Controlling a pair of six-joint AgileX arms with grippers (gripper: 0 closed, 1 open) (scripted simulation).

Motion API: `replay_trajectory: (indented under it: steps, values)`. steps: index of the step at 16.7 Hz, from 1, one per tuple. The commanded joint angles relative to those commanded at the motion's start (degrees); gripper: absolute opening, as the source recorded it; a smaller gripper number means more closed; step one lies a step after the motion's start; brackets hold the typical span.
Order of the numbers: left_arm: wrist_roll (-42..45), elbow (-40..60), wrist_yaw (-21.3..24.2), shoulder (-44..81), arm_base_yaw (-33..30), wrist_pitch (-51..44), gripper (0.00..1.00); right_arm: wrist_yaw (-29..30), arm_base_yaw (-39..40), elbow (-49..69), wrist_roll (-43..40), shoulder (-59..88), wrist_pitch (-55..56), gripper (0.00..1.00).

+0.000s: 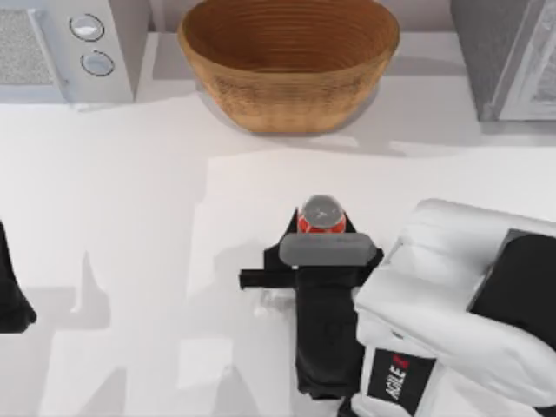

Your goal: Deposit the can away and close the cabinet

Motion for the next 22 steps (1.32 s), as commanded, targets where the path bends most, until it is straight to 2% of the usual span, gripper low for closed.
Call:
replay_trajectory:
  steps: [7, 16, 22]
  values:
    - [0.0, 0.0, 0.0, 0.0, 0.0, 0.0, 1.00, 0.0, 0.0, -0.4, 0.1, -2.3, -2.2, 0.00]
    - [0.0, 0.0, 0.0, 0.0, 0.0, 0.0, 1.00, -0.3, 0.1, -1.8, 0.5, -30.0, -28.5, 0.00]
    - [0.0, 0.0, 0.0, 0.0, 0.0, 0.0, 1.00, -0.3, 0.2, -2.0, 0.6, -33.2, -31.7, 0.00]
